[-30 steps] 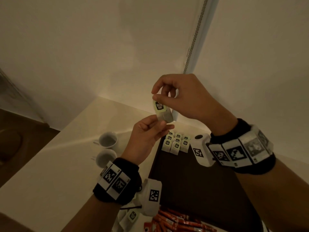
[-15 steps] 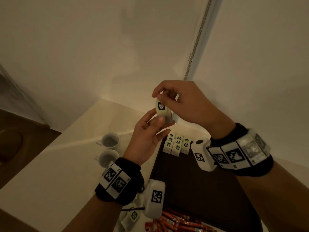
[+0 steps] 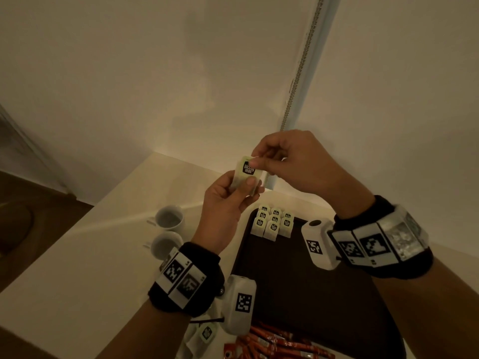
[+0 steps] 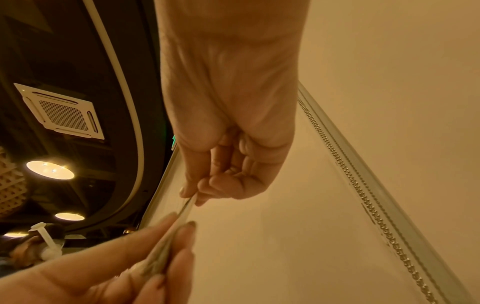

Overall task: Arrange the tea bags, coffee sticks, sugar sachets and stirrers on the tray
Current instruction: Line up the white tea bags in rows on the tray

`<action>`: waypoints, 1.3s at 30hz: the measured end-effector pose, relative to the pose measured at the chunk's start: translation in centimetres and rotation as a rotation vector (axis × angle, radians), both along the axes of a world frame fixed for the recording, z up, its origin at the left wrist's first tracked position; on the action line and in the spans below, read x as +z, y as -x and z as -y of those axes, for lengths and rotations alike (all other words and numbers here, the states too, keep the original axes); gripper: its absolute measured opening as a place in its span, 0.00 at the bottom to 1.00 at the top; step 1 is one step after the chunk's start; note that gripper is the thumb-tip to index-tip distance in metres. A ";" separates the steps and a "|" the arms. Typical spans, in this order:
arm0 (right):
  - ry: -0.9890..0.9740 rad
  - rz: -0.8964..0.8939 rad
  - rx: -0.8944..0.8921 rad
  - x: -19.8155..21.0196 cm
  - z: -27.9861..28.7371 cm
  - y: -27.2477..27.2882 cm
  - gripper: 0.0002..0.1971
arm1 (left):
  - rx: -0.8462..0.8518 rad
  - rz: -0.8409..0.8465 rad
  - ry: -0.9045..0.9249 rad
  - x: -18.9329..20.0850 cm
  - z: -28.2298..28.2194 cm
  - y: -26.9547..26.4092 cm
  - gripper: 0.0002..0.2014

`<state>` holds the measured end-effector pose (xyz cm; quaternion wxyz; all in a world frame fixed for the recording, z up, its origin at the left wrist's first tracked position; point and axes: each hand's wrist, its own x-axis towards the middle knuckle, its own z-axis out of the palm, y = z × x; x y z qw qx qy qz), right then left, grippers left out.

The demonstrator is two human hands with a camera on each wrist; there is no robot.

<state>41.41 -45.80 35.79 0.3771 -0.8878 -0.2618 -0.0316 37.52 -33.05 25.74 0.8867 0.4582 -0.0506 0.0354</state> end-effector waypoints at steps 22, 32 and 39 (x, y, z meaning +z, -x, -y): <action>-0.015 -0.149 -0.123 -5.8 5.3 -1.5 0.01 | 0.049 -0.202 -0.209 -4.9 -1.2 0.9 0.16; 0.335 -0.667 -0.236 -22.6 10.5 -3.5 0.08 | 0.090 -0.456 -0.593 -11.1 -10.6 8.7 0.06; 0.265 -0.627 -0.380 -26.5 11.5 -5.2 0.03 | 0.104 -0.796 -0.691 -14.4 -15.5 13.6 0.07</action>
